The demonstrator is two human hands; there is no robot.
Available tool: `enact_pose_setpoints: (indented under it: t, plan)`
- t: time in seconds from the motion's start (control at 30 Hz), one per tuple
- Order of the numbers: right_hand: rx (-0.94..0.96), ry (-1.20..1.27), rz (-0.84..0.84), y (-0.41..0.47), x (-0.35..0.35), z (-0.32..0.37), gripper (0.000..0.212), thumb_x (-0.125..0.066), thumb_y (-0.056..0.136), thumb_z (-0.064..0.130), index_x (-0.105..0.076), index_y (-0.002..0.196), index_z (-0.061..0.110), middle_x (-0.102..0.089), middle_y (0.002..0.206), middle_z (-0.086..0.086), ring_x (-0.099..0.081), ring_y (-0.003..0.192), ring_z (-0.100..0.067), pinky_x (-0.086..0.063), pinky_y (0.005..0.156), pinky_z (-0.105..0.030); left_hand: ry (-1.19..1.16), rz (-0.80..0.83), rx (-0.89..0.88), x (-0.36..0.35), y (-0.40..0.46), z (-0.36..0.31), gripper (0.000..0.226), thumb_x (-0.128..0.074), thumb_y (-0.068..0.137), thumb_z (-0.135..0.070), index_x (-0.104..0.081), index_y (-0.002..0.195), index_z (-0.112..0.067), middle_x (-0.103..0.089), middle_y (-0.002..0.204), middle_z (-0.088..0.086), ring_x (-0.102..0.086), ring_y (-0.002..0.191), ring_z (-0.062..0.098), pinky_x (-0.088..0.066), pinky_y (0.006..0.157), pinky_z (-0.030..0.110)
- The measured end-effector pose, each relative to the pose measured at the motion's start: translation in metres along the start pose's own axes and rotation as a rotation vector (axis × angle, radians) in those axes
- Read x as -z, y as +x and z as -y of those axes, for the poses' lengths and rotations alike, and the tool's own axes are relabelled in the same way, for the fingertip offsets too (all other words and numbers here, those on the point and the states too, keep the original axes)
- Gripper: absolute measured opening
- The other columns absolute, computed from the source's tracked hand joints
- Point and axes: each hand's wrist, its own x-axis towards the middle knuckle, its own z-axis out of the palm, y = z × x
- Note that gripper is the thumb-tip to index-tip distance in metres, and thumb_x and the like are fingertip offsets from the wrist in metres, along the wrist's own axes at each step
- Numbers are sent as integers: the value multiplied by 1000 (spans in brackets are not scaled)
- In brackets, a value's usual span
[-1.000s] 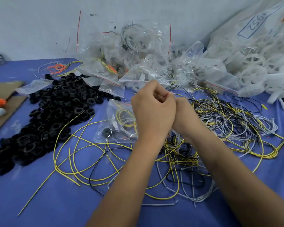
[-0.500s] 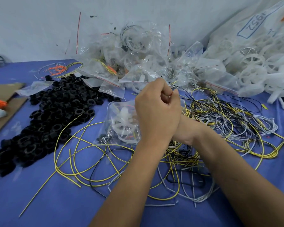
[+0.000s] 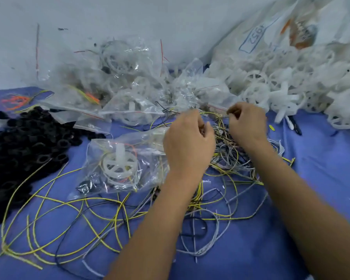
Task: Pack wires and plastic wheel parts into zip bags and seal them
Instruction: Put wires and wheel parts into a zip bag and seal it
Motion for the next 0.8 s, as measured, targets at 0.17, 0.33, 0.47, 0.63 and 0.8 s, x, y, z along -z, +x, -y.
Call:
enact_pose_setpoints:
  t: [0.17, 0.33, 0.47, 0.63, 0.8]
  plan:
    - [-38, -417, 110, 20, 0, -46, 54, -65, 83, -2, -53, 133, 16, -30, 145, -21, -37, 124, -45, -40, 93, -46, -40, 230, -10, -40, 1, -31, 19, -65, 89, -29, -59, 75, -18, -66, 75, -1, -62, 78, 27, -52, 68, 41]
    - [-29, -405, 64, 32, 3, -64, 51, -61, 82, -11, -51, 128, 9, -33, 139, -23, -46, 104, -42, -33, 71, -40, -25, 361, 3, -63, 1, -42, 17, -63, 92, -28, -62, 80, -17, -67, 77, 0, -63, 78, 26, -54, 70, 42]
    - [58, -452, 21, 39, 11, -73, 22, -60, 88, -5, -60, 110, 0, -44, 120, -21, -46, 91, -37, -34, 60, -42, 0, 351, 1, -63, -1, -41, 19, -62, 93, -31, -60, 79, -19, -65, 77, -2, -62, 77, 25, -53, 66, 39]
    - [140, -304, -63, 37, 15, -74, 27, -69, 93, 23, -66, 107, 0, -56, 113, -18, -50, 109, -37, -44, 80, -45, 48, 261, -50, -45, 2, -42, 14, -63, 92, -29, -62, 81, -20, -66, 80, -2, -62, 81, 25, -52, 68, 39]
    - [-128, 102, -128, 30, 21, -53, 31, -62, 100, 36, -67, 97, 6, -68, 92, -9, -57, 81, -23, -38, 70, -31, 275, 123, -173, -13, 9, -32, 21, -70, 83, -17, -65, 103, -21, -61, 108, 2, -47, 114, 26, -43, 77, 32]
